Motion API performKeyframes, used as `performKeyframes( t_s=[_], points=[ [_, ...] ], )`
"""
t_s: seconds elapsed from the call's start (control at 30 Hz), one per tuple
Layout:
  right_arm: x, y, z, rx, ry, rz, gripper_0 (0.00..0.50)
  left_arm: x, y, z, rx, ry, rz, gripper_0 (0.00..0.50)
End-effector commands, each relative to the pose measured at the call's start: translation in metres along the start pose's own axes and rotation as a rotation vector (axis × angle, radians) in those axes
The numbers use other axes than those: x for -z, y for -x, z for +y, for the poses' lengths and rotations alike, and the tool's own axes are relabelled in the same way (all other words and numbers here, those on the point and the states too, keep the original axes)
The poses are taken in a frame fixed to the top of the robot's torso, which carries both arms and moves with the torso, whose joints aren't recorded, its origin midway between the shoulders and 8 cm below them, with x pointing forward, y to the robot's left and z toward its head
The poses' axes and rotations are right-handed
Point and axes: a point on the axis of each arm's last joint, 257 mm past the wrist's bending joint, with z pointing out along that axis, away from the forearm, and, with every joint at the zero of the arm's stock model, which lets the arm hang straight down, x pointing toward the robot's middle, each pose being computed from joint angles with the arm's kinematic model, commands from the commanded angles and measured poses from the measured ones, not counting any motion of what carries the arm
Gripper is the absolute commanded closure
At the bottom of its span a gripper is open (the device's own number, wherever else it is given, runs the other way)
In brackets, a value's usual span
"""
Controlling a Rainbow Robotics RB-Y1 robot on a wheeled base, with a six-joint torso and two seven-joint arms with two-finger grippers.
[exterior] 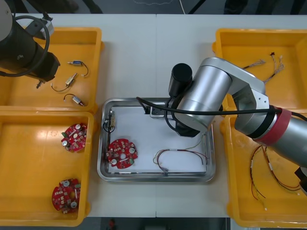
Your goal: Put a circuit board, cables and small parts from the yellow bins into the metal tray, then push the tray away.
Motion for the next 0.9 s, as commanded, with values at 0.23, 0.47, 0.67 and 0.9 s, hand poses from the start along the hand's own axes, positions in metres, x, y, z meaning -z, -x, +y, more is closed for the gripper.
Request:
performKeyframes(
  t_s=[0.23,0.47,0.67,0.9],
  points=[
    [0.098,0.005,-0.025,-0.079,-0.077,-0.069,0.000,0.011,0.007,-0.008,0.107,-0.017,-0.042,0.500],
    [0.145,0.013,-0.057,-0.216,-0.105,-0.233,0.000,0.015,0.009,-0.041,0.133,-0.045,-0.055,0.500],
    [0.167,-0.002,-0.077,-0.365,-0.084,-0.307,0.000,0.017,0.011,-0.083,0.143,-0.061,-0.063,0.499],
    [0.168,-0.066,-0.079,-0.663,-0.034,-0.276,0.000,0.012,0.012,-0.155,0.155,-0.124,-0.075,0.499]
  ],
)
